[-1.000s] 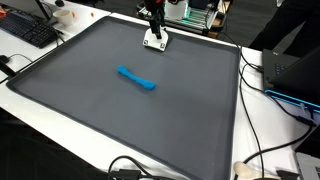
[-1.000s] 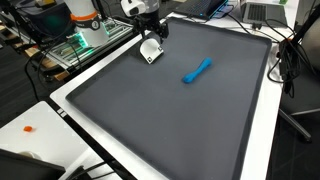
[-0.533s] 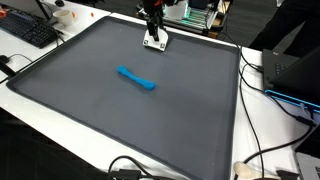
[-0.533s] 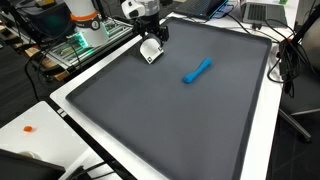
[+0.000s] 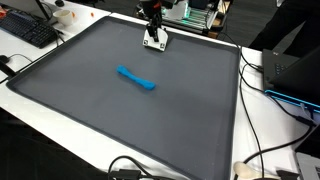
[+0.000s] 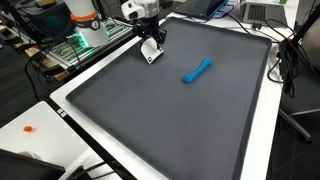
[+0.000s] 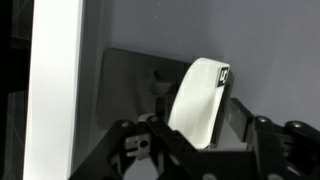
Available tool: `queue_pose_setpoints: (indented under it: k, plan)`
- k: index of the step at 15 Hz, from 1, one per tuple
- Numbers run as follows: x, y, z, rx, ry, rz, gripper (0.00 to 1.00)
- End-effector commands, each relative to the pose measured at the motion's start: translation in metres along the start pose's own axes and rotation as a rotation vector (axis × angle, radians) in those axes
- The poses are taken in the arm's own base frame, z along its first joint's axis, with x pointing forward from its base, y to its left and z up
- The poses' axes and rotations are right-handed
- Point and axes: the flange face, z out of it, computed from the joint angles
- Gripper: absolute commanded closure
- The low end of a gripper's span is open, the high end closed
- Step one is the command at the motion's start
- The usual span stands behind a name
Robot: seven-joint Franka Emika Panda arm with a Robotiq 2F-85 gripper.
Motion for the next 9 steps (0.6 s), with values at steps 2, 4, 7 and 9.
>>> queue_pose_setpoints:
  k: [2,4,7,9]
  plan:
    - [-0.0002,0.0006,0.0025,0.006,0.013,0.023,0.52]
    - [0.0004,0.0002,0.0015,0.012,0.011,0.037,0.7]
    - [0.0018,-0.0011,-0.0004,0.026,-0.001,0.064,0.8]
    - [0.0022,-0.0029,-0.0017,0.033,0.001,0.077,0.86]
